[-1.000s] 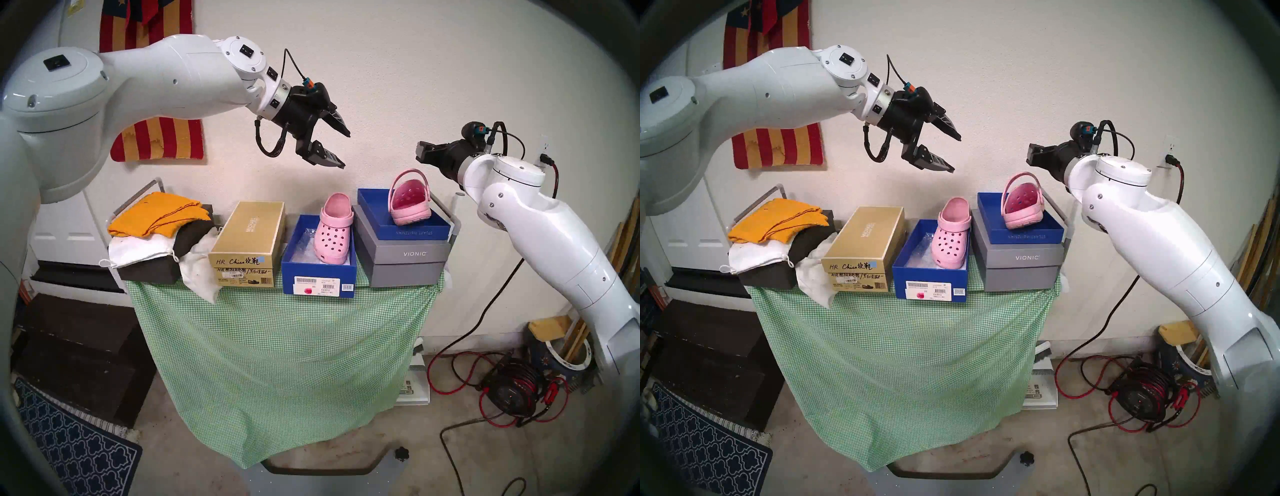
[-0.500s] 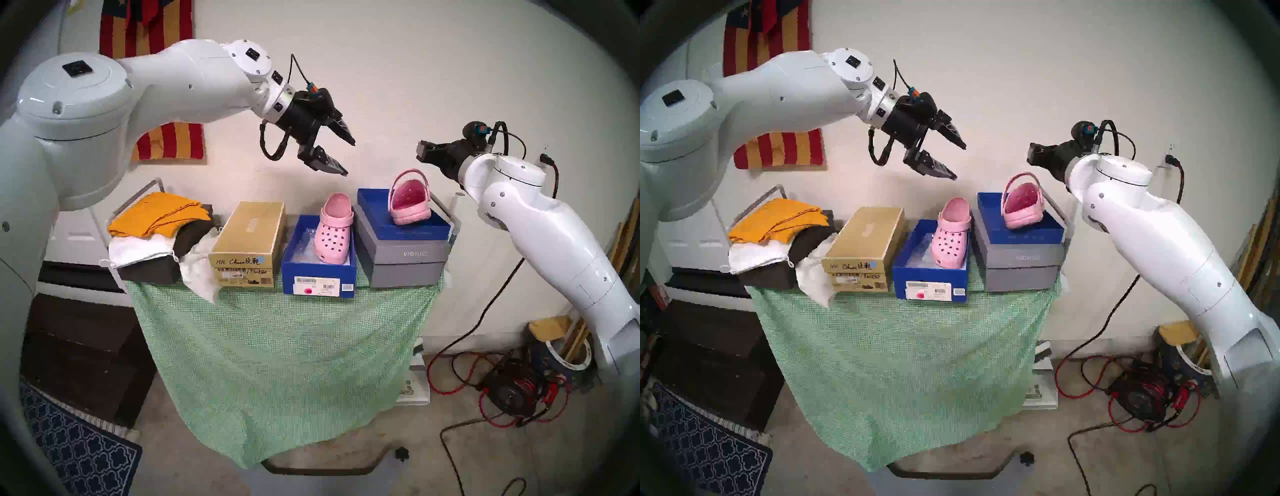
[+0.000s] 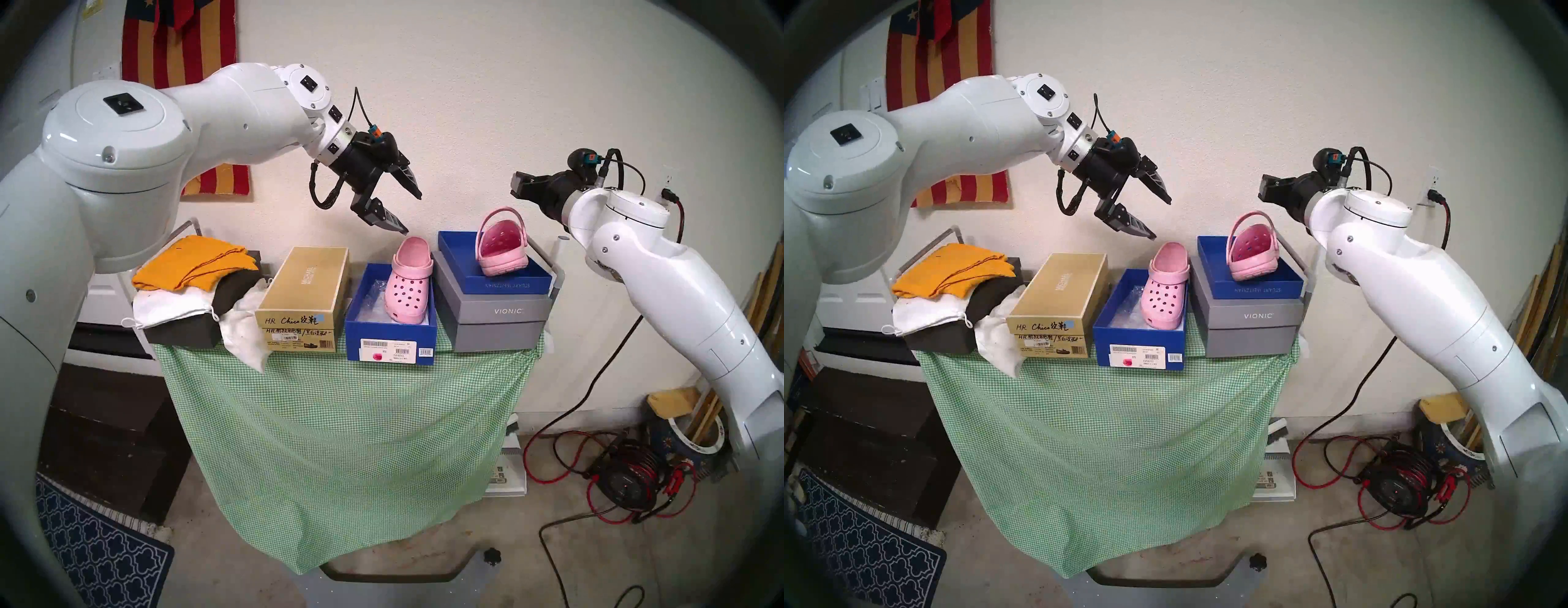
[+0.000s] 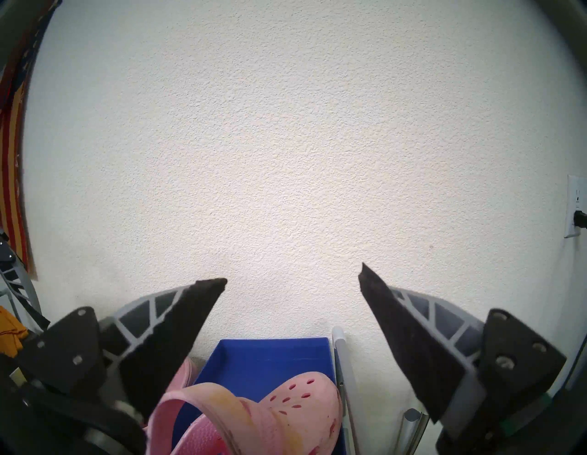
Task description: Take shoe out of the box
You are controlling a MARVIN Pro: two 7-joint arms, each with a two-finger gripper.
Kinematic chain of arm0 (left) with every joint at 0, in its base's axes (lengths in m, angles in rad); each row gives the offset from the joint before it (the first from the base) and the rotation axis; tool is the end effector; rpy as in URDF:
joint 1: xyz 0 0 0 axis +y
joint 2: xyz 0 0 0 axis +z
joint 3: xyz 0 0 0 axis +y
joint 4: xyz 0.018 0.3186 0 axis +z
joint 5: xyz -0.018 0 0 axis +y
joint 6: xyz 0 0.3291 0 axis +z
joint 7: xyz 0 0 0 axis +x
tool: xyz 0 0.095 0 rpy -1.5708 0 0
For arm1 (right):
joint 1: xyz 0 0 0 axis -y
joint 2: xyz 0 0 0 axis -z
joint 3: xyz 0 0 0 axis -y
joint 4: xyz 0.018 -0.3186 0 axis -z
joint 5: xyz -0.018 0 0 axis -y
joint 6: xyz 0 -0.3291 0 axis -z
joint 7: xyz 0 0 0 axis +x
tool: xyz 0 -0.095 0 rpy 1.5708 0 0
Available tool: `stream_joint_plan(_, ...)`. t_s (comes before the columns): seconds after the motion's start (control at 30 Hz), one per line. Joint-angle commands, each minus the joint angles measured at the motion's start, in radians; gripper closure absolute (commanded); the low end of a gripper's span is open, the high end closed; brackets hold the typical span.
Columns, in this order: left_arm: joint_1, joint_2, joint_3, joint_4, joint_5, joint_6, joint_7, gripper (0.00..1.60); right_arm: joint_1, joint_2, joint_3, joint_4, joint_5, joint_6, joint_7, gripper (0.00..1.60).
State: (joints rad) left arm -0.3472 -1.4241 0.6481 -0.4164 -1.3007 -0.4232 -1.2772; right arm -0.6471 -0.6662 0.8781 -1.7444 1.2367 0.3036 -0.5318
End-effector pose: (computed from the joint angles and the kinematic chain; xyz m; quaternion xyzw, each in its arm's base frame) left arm 0.6446 -0.0820 0.0757 0.4441 -0.8004 0.3920 0.0922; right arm 0.5309 -0.0768 0.0092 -0.6851 -0.0081 -0.7272 0.0426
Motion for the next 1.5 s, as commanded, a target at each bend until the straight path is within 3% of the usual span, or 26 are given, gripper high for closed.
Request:
stream_joint_plan(0.0,-0.003,-0.042,0.01,0.047,0.017,-0.003,-0.025,0.0,0.003,-0.001,0.0,-0.003,-0.001,0.001,0.001,0.0)
stream_joint_plan(0.33,-0.01,-0.089,0.061,0.115,0.077,0.023,-0.023,0.0,0.002,0.0,0.0,-0.005,0.006,0.0,-0.006,0.0)
stream_joint_plan(0.83,0.085,-0.183,0.159,0.145,0.173,0.078,0.015,0.0,0.003,0.002,-0.001,-0.009,0.018,-0.001,-0.017,0.0)
stream_joint_plan(1.47,0.14,-0.232,0.224,0.19,0.246,0.114,0.058,0.0,0.002,0.005,-0.001,-0.014,0.027,-0.002,-0.029,0.0)
